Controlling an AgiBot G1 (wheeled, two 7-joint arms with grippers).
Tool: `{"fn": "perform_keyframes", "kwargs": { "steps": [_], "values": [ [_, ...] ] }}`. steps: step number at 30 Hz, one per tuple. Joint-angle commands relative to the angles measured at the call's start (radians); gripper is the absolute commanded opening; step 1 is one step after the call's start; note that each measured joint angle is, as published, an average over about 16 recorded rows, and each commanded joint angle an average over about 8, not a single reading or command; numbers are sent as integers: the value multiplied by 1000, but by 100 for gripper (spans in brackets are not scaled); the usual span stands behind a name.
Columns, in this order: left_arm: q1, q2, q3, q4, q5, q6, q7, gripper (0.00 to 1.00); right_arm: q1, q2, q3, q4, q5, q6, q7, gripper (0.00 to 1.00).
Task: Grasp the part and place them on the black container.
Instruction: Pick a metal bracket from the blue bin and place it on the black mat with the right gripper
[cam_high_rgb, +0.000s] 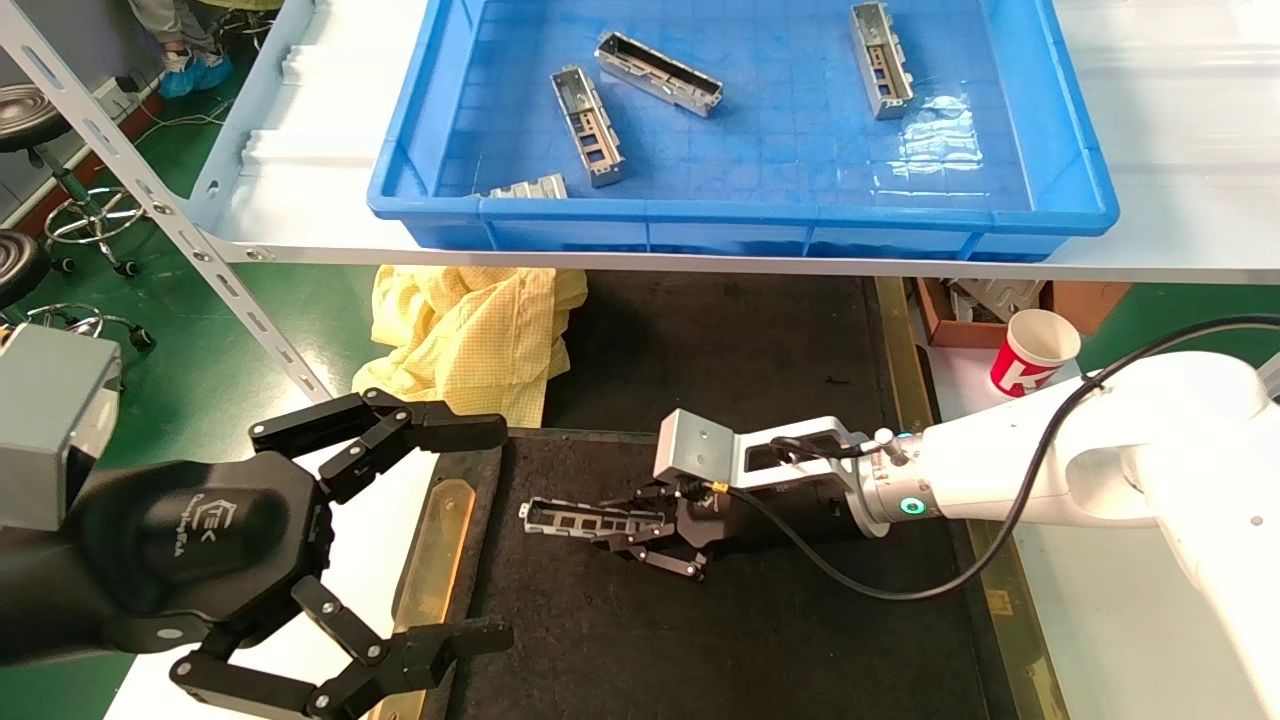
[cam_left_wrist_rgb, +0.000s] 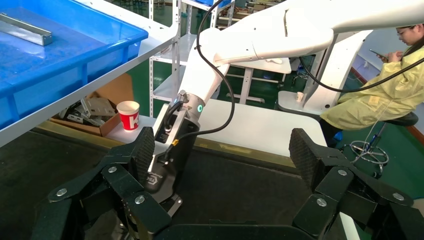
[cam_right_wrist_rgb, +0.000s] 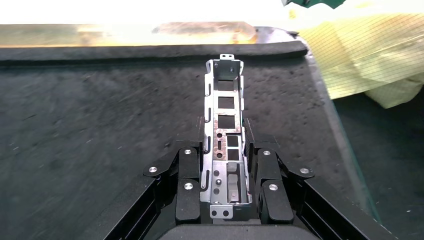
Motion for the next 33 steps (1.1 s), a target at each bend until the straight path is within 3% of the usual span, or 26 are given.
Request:
{"fn": "perform_keyframes", "kwargs": {
  "steps": [1,13,28,29,33],
  "values": [
    [0,0,0,0,0,0,0,100,-9,-2,1,12,3,21,4,0],
    [0,0,0,0,0,0,0,100,-70,-8,-16,133,23,158,51,0],
    [0,0,0,0,0,0,0,100,-115,-8,-79,238,41,250,105,0],
    [0,0,0,0,0,0,0,100,-117,-8,-83,242,43,251,107,4],
    [0,0,0,0,0,0,0,100,-121,-8,-98,255,50,258,114,52]
  ]
}}
